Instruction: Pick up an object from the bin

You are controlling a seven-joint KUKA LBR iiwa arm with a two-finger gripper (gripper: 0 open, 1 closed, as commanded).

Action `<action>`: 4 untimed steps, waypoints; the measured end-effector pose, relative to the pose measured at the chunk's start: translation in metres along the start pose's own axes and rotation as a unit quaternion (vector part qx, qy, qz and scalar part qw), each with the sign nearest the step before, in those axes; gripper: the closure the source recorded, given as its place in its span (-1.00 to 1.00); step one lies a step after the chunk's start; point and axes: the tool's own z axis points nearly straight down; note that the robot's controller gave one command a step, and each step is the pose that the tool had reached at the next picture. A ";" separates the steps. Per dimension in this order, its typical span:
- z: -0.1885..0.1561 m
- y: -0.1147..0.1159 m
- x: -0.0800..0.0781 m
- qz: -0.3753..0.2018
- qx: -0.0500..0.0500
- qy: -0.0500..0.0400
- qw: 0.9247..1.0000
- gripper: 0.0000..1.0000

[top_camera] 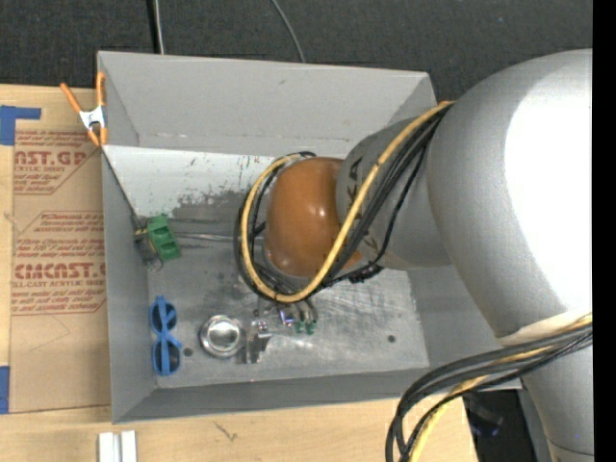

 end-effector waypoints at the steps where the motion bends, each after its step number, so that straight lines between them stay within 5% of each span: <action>1: -0.008 0.027 0.014 -0.022 0.001 0.002 1.000 -1.00; 2: -0.008 0.025 0.013 -0.021 0.000 0.002 1.000 1.00; 3: 0.003 0.067 -0.022 -0.084 0.001 0.001 0.996 1.00; 4: -0.112 0.081 -0.027 -0.094 0.000 -0.003 0.996 1.00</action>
Offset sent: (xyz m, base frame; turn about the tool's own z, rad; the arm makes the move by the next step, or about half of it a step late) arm -0.0153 0.0234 0.0085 -0.0420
